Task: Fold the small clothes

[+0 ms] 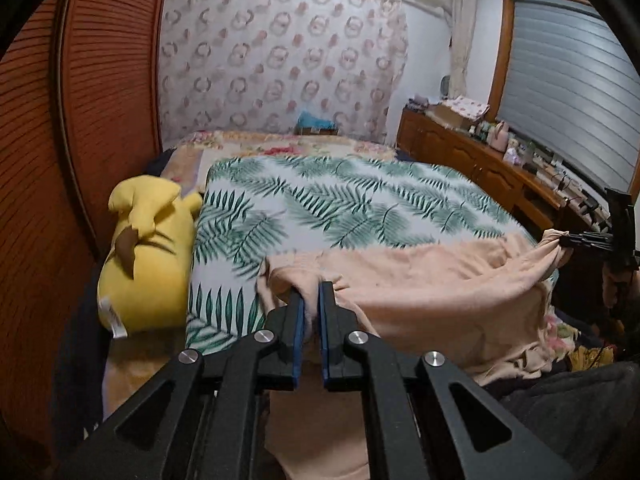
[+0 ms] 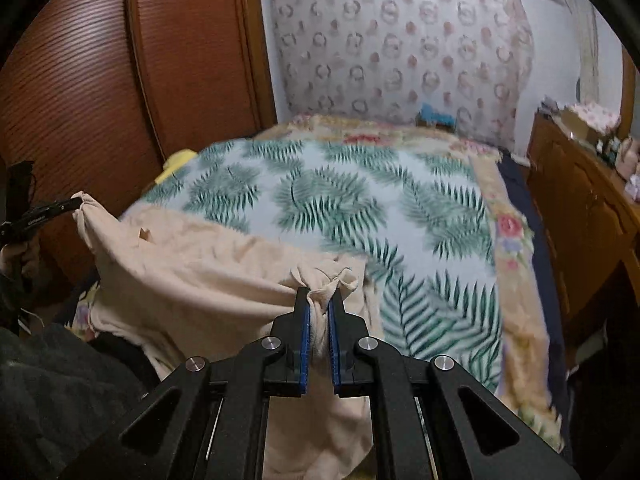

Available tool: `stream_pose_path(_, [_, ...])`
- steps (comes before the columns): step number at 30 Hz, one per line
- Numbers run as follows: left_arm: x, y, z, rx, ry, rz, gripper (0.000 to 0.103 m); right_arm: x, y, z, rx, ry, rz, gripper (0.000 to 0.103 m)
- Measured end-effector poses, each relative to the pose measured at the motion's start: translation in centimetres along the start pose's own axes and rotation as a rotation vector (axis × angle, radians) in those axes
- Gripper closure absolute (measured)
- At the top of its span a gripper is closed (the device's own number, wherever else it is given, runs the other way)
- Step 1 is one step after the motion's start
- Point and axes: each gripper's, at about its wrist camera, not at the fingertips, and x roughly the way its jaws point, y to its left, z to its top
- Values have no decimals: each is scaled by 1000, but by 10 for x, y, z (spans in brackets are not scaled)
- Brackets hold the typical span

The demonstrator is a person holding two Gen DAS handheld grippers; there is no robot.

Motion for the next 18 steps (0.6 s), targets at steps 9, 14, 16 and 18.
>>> stream_pose_path(9, [-4, -7, -6, 29, 0, 11, 96, 15, 11, 13, -12, 52, 2, 95])
stream_pose_path(14, [-9, -12, 2, 41, -24, 10, 96, 21, 15, 16, -29, 54, -1, 95])
stream_pose_path(16, [-12, -13, 6, 48, -38, 16, 79, 20, 16, 14, -31, 50, -2, 95])
stream_pose_path(18, [-11, -14, 9, 53, -49, 27, 68, 20, 16, 13, -31, 44, 4, 92])
